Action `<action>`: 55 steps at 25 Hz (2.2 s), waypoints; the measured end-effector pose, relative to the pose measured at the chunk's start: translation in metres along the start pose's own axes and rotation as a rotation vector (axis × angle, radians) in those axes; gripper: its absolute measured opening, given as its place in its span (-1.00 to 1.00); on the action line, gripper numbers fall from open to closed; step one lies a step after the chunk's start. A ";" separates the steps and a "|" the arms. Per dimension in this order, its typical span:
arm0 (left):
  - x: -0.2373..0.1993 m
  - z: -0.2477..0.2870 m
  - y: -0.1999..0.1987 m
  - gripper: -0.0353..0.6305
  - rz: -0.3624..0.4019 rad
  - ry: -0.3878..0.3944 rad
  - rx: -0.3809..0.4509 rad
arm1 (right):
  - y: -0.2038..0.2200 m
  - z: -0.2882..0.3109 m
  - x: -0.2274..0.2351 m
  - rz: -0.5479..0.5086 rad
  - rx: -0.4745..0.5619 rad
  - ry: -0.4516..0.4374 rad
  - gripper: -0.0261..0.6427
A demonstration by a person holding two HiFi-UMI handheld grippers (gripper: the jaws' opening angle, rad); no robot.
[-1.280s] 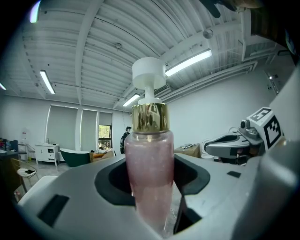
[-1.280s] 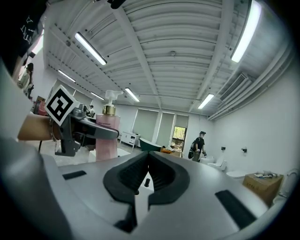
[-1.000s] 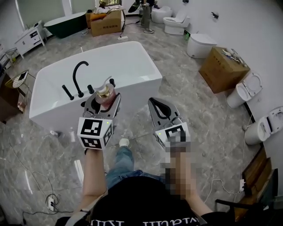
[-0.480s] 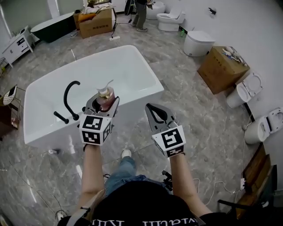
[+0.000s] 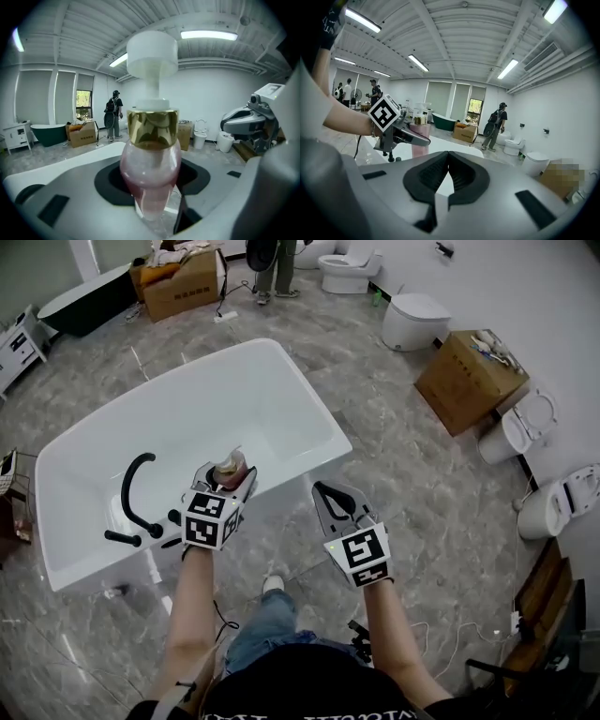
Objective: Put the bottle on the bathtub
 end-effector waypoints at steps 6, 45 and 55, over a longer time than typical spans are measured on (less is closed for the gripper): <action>-0.036 0.059 0.030 -0.22 -0.006 0.068 -0.113 | 0.011 0.045 0.012 0.011 -0.075 -0.021 -0.88; -0.053 0.170 0.174 -0.18 -0.021 0.018 -0.304 | 0.090 0.111 0.016 -0.002 -0.253 -0.160 -0.87; -0.048 0.144 0.155 0.18 -0.117 -0.103 -0.330 | 0.061 0.099 0.016 -0.032 -0.189 -0.194 -0.87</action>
Point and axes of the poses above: the fingertips, and each gripper's own axes: z forward along the fingers, x to its right, y out of its underside, the point moved 9 cm from there along -z, backward along the fingers
